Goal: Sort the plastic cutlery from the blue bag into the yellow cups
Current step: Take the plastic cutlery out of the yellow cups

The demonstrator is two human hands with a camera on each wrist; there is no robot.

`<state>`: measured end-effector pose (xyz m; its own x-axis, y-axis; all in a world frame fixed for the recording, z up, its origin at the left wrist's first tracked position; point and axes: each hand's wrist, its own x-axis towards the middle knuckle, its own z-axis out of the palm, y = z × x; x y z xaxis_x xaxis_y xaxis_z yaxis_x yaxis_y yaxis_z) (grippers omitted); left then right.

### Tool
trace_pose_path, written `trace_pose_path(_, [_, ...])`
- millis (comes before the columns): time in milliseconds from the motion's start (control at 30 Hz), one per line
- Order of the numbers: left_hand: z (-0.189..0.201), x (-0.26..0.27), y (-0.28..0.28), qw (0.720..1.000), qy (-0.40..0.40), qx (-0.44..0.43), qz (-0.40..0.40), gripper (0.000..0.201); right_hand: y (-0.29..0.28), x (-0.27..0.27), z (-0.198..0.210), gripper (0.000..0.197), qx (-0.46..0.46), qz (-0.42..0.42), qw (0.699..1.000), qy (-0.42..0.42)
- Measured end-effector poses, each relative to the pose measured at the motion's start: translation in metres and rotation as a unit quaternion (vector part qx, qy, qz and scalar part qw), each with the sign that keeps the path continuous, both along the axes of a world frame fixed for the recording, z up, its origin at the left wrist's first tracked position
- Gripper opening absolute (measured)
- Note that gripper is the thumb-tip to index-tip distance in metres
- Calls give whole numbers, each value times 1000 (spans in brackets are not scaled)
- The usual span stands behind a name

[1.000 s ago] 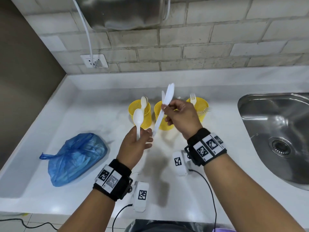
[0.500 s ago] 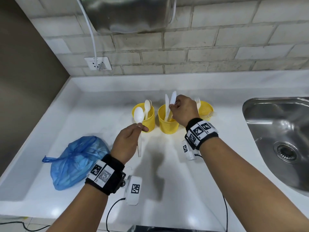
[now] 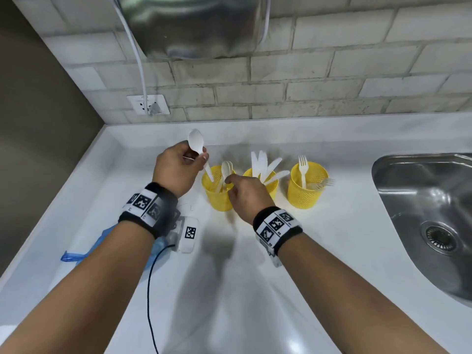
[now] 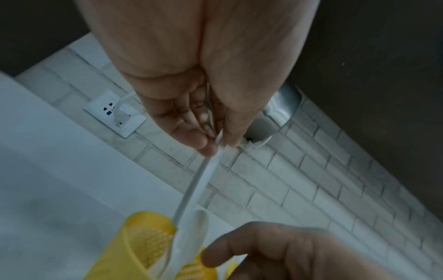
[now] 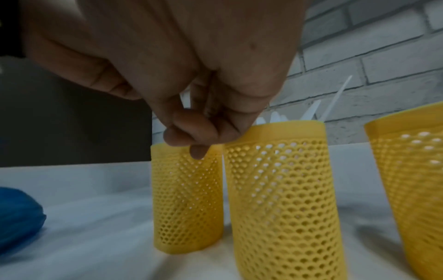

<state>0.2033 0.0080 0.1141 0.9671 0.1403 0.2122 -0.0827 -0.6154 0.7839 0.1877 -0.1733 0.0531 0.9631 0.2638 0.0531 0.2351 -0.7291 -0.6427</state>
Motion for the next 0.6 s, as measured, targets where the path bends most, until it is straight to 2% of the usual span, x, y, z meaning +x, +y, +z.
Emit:
trace_pose_path(133, [-15, 18, 0, 992, 55, 112, -2, 11, 10, 4, 2, 20, -58, 4, 998, -11])
trace_pose_path(333, [-43, 25, -1, 981, 129, 146, -24, 25, 9, 1, 3, 20, -58, 2, 998, -13])
trace_pose_path(433, [-47, 18, 1, 987, 108, 118, -3, 40, -3, -3, 5, 18, -29, -19, 999, -33])
trace_pose_path(500, [-50, 9, 4, 993, 67, 99, 4, 48, -15, -8, 4, 16, -27, -46, 997, -62])
trace_pose_path(600, [-56, -9, 8, 992, 1, 126, -19, 51, -33, -17, -1, 22, -60, -67, 993, -73])
